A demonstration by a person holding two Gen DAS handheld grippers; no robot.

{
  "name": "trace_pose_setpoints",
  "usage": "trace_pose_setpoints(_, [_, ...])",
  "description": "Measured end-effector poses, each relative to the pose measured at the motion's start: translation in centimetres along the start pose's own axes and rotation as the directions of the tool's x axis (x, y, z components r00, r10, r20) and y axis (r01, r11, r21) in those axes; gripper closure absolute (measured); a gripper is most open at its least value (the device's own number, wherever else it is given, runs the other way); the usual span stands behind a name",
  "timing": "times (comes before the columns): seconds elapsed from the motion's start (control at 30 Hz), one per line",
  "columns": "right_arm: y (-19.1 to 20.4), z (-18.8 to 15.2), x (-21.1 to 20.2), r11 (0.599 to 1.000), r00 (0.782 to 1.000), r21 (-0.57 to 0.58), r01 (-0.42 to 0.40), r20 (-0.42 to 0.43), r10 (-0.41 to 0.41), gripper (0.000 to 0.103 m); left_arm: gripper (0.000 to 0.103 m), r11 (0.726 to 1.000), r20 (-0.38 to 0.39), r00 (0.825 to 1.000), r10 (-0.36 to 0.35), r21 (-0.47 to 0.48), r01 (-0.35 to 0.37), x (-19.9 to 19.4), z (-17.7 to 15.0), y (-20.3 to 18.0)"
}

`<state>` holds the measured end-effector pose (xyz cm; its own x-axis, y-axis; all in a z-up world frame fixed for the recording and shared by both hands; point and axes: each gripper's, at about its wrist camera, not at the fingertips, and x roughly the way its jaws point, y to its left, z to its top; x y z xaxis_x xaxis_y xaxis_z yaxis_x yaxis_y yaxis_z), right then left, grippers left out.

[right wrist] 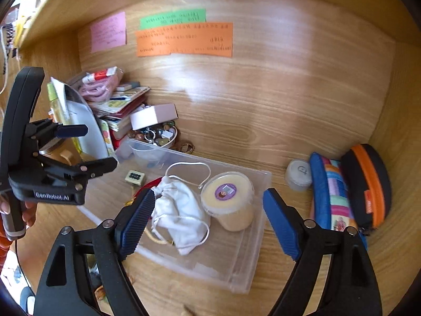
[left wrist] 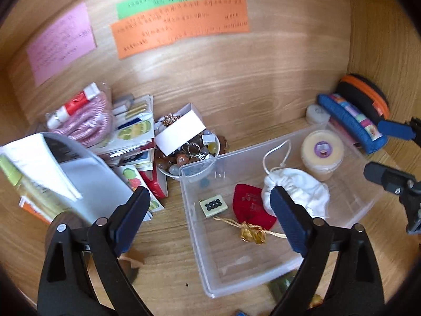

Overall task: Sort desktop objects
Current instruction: 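Grasp the pink round container with the right tool while the left tool approaches the sunscreen bottle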

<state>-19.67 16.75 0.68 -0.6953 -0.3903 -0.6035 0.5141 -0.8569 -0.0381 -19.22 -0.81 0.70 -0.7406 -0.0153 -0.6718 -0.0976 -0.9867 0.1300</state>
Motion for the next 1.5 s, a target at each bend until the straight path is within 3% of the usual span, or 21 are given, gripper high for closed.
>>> trace_pose_setpoints(0.4, [1.3,-2.8,-6.5,0.999,0.998,0.010,0.032,0.061,-0.032,0.020,0.007,0.999,0.089,0.996,-0.005,-0.046,0.009,-6.7,-2.5,-0.2])
trace_pose_setpoints(0.77, [2.0,-6.9,-9.1,0.997,0.997,0.046,0.055,0.050,-0.057,0.020,0.006,0.999,0.096,0.995,0.001,-0.046,0.003,-9.7,-7.8,0.8])
trace_pose_setpoints(1.13, [2.3,-11.4,-8.4,0.991,1.000,0.132,0.005,-0.028,-0.001,0.020,0.006,0.989,-0.012,0.996,-0.087,-0.125,0.085,-8.2,-13.5,1.4])
trace_pose_setpoints(1.5, [8.6,-14.5,-8.4,0.984,0.985,0.082,-0.155,-0.060,0.161,0.020,0.006,0.978,-0.069,0.991,-0.118,-0.184,0.103,-8.6,-18.9,0.5])
